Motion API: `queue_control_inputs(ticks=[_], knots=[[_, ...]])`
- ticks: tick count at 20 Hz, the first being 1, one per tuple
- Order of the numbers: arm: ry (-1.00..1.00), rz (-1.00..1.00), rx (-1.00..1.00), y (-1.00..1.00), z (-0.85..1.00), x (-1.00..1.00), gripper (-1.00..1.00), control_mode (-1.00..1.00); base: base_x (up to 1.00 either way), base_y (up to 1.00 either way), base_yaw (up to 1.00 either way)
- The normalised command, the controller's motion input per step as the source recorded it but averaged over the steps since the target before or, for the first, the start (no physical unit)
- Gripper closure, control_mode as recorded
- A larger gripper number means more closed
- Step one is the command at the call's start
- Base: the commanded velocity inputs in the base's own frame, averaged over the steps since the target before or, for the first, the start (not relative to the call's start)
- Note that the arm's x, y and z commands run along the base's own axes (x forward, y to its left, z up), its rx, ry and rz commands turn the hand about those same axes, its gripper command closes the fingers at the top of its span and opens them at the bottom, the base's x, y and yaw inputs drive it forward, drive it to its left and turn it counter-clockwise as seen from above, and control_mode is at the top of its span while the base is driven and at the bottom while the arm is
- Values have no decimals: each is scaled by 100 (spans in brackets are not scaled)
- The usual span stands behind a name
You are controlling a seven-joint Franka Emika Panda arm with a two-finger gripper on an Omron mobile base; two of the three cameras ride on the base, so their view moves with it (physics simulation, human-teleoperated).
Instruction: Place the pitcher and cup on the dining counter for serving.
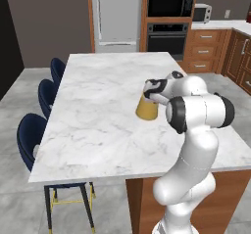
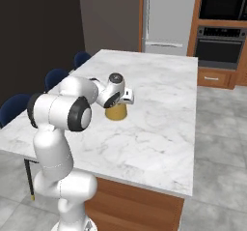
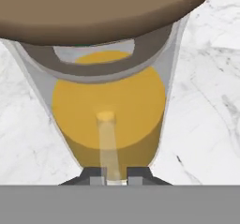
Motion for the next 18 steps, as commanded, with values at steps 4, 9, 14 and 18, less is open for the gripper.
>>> queue_control_inputs(ticks=[4,9,14,18], knots=[[1,0,-3,16,-46,0,-100,-100,0,0,0],[0,-3,0,5,-7,7,-100,-100,0,0,0],[0,-3,0,10,56,-31,-100,-100,0,0,0],[0,-2,0,3,88,-64,-100,-100,0,0,0]])
